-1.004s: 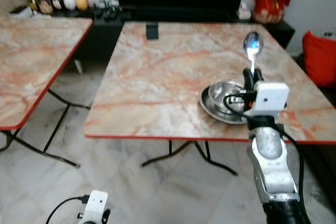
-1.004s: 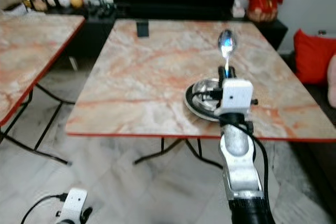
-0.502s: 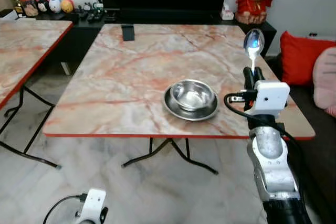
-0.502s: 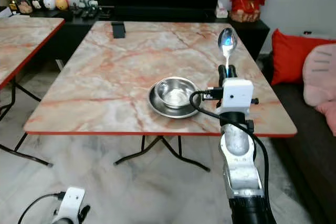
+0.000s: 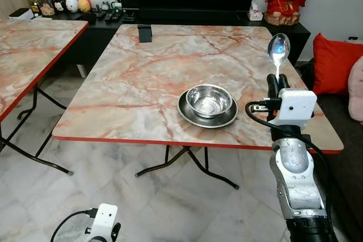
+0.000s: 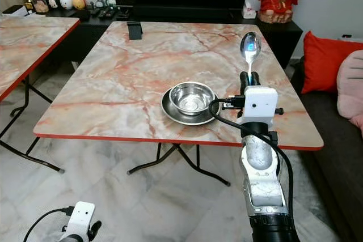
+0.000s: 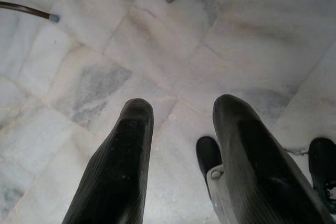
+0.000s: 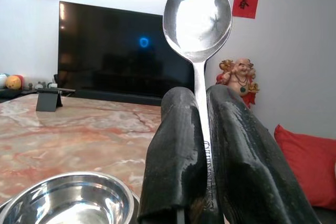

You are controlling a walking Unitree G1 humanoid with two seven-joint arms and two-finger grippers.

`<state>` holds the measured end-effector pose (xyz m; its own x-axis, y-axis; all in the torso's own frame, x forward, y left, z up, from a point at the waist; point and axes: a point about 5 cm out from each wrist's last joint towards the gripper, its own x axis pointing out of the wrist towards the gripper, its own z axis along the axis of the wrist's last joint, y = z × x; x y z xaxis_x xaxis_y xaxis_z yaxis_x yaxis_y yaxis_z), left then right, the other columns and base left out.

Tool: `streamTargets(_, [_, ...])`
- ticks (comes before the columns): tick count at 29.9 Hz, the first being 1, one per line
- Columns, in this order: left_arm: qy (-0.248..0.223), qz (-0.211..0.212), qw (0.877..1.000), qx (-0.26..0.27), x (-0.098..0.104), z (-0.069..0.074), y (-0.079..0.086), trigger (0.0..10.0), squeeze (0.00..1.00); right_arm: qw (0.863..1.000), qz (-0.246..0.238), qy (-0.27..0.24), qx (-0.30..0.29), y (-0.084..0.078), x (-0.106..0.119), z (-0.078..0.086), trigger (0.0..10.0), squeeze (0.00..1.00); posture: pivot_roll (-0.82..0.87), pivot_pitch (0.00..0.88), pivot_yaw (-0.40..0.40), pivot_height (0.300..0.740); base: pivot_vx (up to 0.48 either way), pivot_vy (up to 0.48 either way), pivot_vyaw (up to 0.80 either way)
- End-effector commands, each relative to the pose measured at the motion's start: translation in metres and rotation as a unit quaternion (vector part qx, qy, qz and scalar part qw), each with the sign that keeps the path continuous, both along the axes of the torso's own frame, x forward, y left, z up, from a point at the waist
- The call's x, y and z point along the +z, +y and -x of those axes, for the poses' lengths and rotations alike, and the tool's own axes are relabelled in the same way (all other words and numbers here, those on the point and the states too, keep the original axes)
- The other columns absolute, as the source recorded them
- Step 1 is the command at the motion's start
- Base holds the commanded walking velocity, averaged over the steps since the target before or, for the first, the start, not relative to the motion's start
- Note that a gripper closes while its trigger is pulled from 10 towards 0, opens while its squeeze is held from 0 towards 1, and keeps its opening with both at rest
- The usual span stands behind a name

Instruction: Setting the table

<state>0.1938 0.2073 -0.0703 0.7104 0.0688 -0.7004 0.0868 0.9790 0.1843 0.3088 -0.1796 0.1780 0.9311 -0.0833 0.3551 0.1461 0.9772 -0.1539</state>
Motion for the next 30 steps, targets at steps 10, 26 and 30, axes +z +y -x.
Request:
streamTargets(10, [0.008, 0.008, 1.0, -0.004, -0.0022, 0.0032, -0.002, 10.0, 0.0, 1.0, -0.015, -0.01, -0.011, -0.0021, 0.0061, -0.0021, 10.0, 0.0, -0.03, 0.0, -0.012, 0.74, 0.093, 0.0, -0.32])
streamTargets(26, [0.011, 0.009, 1.0, -0.004, -0.003, 0.0042, -0.0026, 10.0, 0.0, 1.0, -0.018, -0.014, -0.01, -0.0021, 0.0075, -0.0022, 10.0, 0.0, -0.04, 0.0, -0.011, 0.74, 0.377, 0.0, 0.0])
streamTargets(30, [0.011, 0.008, 1.0, -0.003, -0.0028, 0.004, -0.0019, 10.0, 0.0, 1.0, -0.017, -0.014, -0.011, -0.0026, 0.0075, -0.0023, 10.0, 0.0, -0.04, 0.0, -0.011, 0.74, 0.096, 0.0, 0.0])
